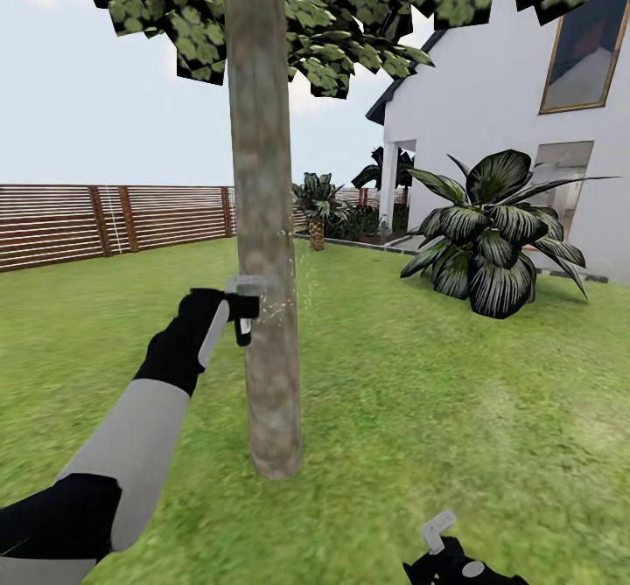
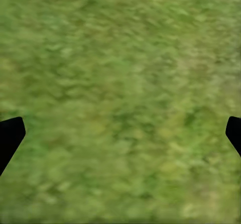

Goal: In the garden, pick up the pesticide atomizer on the floor and spray pesticide onto both trees until each tree trunk is fully covered.

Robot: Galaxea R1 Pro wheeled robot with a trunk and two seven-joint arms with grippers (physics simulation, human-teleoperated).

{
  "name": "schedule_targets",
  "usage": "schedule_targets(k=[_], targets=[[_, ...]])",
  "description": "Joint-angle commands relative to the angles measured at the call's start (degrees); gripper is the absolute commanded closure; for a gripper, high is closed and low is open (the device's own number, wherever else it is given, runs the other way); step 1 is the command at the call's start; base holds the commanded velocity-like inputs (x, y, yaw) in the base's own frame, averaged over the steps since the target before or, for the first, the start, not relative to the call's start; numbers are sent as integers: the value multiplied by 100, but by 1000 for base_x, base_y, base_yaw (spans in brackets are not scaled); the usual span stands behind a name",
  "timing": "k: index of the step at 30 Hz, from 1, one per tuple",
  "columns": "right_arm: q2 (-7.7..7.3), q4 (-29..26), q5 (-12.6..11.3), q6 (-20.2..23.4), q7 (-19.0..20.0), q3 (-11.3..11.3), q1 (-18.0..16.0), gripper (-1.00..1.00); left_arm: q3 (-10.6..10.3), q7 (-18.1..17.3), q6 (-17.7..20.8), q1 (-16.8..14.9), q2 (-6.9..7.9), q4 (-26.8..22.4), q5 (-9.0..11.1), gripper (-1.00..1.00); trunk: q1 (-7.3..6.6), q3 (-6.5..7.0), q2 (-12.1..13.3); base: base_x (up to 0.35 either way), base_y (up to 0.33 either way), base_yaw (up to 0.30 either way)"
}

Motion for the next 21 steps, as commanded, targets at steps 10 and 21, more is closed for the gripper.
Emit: schedule_targets(k=[10,21], targets=[[37,0,6,-1,0,0,17,-100,5,-2,812,-1504,-89,186,-2,100,0,0,0,0,0,0],[62,0,6,-1,0,0,18,-100,171,0,831,-3747,-208,2175,1,100,0,0,0,0,0,0]])
